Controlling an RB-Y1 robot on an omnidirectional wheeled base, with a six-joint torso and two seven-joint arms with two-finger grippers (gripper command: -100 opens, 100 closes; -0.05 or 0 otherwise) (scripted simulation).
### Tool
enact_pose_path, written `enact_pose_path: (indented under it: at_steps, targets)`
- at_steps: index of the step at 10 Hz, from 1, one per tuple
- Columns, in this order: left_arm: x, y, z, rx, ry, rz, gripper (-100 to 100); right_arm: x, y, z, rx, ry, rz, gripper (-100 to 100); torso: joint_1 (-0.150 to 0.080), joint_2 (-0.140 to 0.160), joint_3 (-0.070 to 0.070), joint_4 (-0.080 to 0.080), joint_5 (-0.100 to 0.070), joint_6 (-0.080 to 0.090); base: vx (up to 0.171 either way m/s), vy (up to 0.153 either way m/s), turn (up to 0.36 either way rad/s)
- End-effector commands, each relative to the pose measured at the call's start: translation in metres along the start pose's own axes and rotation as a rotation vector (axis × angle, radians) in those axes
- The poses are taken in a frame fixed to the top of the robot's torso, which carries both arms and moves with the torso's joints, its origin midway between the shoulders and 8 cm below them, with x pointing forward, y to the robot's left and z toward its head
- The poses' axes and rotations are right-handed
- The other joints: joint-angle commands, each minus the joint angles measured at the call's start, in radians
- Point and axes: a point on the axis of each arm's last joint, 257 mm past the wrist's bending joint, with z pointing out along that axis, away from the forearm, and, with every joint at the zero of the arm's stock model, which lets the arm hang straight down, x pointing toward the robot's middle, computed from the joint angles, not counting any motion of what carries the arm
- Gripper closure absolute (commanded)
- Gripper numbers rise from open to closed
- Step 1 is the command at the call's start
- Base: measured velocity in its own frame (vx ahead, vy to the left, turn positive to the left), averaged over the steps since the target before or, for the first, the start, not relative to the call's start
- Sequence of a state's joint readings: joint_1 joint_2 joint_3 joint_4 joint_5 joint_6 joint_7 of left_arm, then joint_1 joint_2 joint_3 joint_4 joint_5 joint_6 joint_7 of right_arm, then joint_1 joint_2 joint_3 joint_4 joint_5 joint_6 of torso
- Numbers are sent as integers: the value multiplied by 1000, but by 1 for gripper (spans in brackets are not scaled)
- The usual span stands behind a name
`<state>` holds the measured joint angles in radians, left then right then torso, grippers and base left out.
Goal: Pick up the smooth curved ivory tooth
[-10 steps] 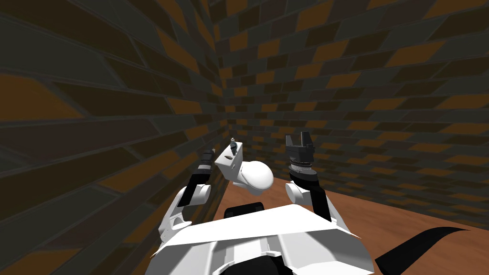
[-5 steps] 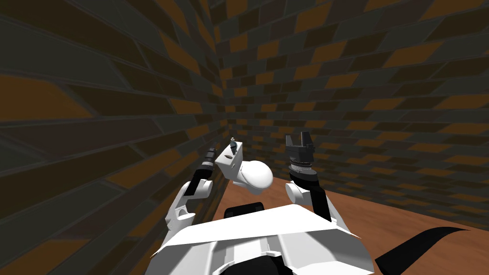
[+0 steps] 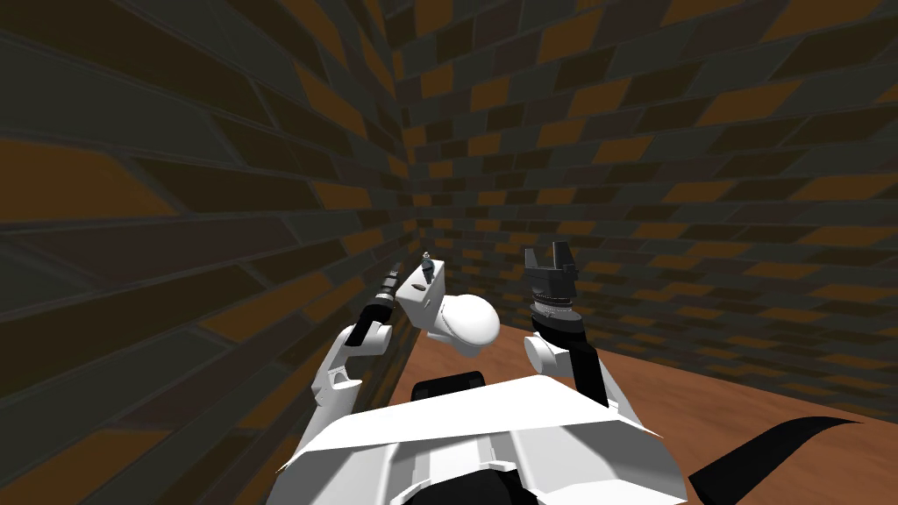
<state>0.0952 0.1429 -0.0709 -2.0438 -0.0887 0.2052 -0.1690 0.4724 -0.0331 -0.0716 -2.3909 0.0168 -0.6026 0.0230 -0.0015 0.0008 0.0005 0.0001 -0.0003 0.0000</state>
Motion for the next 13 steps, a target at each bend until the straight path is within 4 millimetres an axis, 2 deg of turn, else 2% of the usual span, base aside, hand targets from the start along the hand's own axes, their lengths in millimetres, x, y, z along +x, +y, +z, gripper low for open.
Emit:
enact_pose_path:
  at_steps: [1, 2, 6, 11, 12, 13]
  targets:
    - [2, 13, 4, -49, 10, 11, -100, 0, 0, 0, 0, 0, 0, 0, 0, 0, 0, 0, 0, 0, -10, -19, -4]
    - [2, 20, 10, -73, 17, 31, -100, 0, 0, 0, 0, 0, 0, 0, 0, 0, 0, 0, 0, 0, -8, -25, -18]
    - [4, 43, 14, -156, 33, 49, -100, 0, 0, 0, 0, 0, 0, 0, 0, -1, 0, 0, 0, 0, -5, -19, -12]
    - [0, 88, 25, -309, 62, 98, -100, 0, 0, 0, 0, 0, 0, 0, -1, -1, -1, 0, 0, 0, -1, -34, -35]
    - [0, 93, 23, -326, 65, 98, -100, 0, 0, 0, 0, 0, 0, 0, -1, -1, -1, 0, 0, 0, 5, -32, -26]
    - [-3, 107, 26, -370, 72, 111, -100, 0, 0, 0, 0, 0, 0, 0, -1, -1, -1, 0, 0, 0, 15, -46, -53]
